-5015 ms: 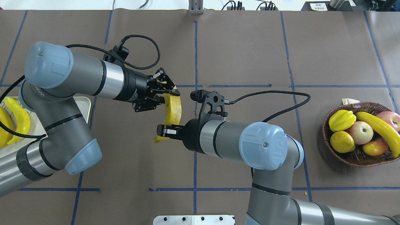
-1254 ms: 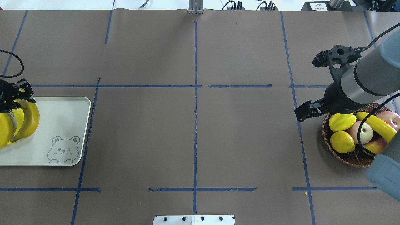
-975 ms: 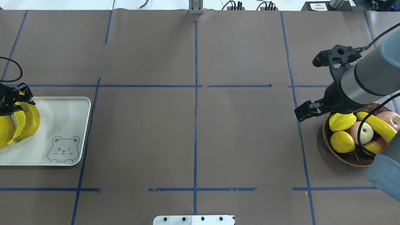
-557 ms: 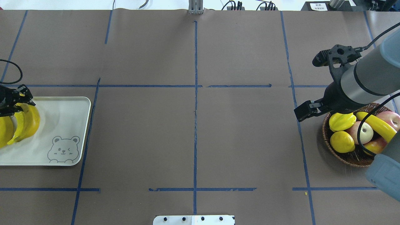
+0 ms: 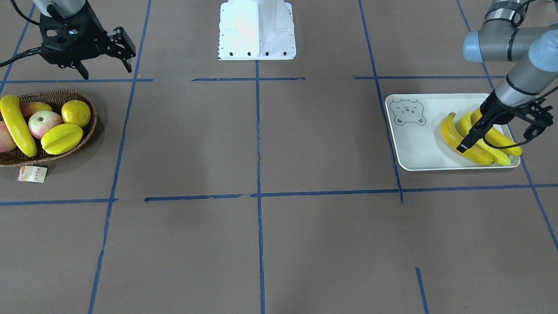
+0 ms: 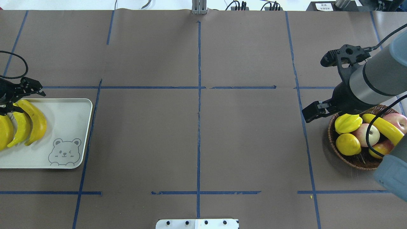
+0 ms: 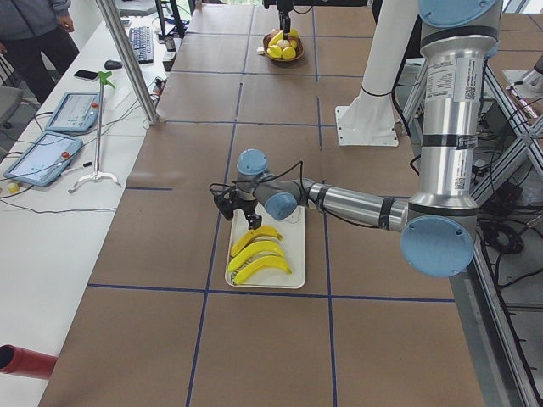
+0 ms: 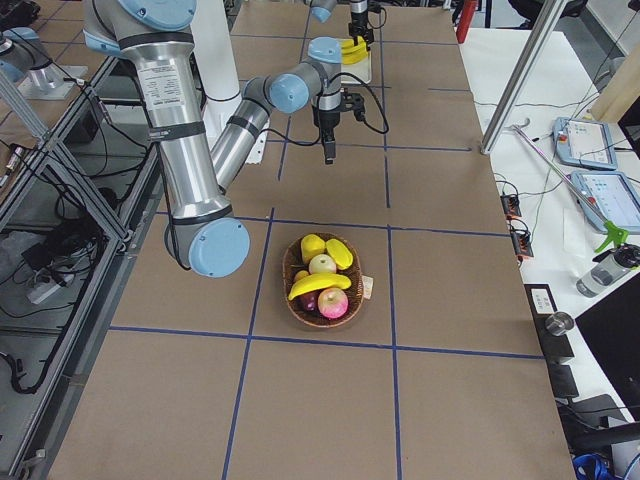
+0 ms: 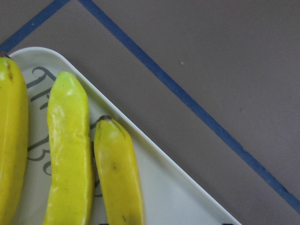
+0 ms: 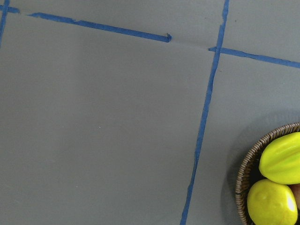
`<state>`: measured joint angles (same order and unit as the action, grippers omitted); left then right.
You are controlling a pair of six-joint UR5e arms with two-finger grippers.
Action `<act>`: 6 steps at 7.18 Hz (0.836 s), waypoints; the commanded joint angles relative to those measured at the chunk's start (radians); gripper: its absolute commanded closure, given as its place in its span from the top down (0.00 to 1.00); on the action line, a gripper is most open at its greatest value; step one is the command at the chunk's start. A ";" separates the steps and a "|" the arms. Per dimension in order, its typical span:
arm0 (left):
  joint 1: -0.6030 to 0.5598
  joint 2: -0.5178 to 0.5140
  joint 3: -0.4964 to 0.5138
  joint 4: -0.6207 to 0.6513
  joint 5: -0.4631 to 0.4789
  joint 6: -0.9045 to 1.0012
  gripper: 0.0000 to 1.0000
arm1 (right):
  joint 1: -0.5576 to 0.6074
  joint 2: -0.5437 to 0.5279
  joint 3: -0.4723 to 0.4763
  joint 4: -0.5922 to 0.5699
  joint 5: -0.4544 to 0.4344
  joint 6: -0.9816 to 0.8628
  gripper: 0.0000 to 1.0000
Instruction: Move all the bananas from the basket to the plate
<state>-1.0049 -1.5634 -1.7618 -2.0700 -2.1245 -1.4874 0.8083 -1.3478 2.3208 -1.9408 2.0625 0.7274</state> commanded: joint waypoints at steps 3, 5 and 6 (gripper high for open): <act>0.189 -0.153 -0.234 0.206 0.151 0.098 1.00 | 0.101 -0.256 0.106 0.014 0.005 -0.236 1.00; 0.301 -0.196 -0.234 0.203 0.254 0.055 1.00 | 0.138 -0.335 0.117 0.016 0.005 -0.365 1.00; 0.305 -0.199 -0.231 0.197 0.248 0.062 1.00 | 0.152 -0.379 0.112 0.035 0.005 -0.409 0.99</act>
<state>-0.7257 -1.7488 -1.9931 -1.8676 -1.8888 -1.4258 0.9403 -1.6717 2.4340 -1.9209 2.0682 0.3889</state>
